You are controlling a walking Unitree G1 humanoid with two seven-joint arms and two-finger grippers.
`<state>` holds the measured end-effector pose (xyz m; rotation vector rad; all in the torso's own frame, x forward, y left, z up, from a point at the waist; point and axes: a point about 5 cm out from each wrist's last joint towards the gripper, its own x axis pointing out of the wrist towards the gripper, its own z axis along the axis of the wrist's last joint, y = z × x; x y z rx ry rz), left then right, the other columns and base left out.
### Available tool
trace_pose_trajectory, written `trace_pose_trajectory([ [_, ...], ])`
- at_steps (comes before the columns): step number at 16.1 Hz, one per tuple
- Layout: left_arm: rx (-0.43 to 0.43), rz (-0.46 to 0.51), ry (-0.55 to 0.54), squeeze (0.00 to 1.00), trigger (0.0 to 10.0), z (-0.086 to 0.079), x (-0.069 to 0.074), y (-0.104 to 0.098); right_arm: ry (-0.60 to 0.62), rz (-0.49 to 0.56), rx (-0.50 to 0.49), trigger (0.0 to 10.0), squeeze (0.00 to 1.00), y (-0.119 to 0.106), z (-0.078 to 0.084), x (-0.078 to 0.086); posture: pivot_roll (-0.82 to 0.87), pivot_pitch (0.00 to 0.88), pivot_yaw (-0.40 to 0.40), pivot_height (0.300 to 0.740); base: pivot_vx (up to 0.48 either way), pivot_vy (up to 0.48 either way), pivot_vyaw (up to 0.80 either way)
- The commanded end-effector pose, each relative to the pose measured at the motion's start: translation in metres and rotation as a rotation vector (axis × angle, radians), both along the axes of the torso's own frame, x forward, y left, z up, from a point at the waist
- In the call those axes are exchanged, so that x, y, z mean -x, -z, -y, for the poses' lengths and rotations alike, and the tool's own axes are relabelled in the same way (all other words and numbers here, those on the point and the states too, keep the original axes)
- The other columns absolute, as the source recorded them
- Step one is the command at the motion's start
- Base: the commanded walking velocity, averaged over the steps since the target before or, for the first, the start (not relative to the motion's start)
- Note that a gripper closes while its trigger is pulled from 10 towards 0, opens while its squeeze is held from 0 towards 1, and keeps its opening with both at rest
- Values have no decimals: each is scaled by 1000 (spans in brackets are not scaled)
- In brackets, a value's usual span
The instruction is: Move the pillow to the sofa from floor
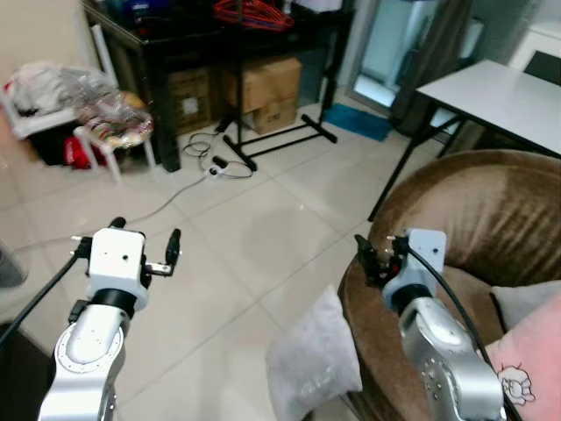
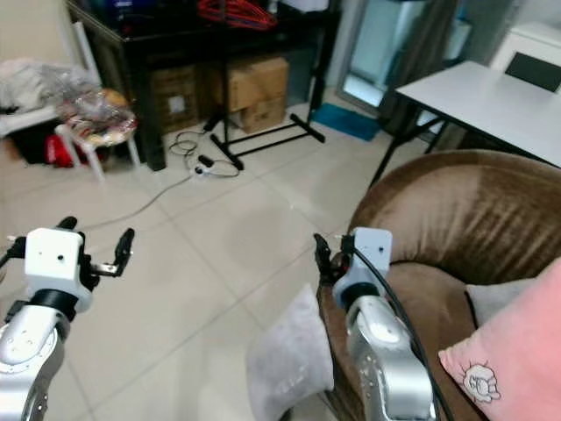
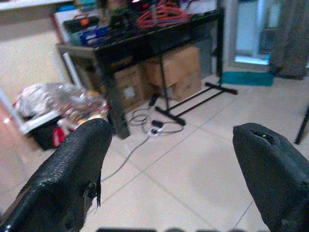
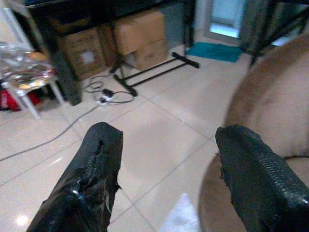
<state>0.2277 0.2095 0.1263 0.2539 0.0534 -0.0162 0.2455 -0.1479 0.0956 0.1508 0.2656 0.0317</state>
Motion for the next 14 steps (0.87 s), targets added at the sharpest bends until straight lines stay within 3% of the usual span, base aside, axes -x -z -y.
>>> trace_pose_trajectory([
  [1,10,-3,28,0,10000,8,-1,2,15,-4,26,10000,0,1,10,2,-17,0,-50,740,292,0,0],
  [3,2,-5,35,0,10000,9,-1,2,-19,-5,48,10000,0,1,8,1,-17,0,-49,740,292,0,0],
  [6,-15,-9,25,0,10000,10,-1,5,11,-10,1,10000,0,2,12,0,-18,0,-50,740,0,0,0],
  [8,-23,-7,20,0,10000,10,-1,5,-1,-24,23,10000,0,5,14,0,-17,0,-51,740,0,0,0],
  [14,-69,-15,-8,0,10000,-2,1,11,34,-11,1,10000,0,11,21,0,-14,0,-46,675,0,0,0],
])
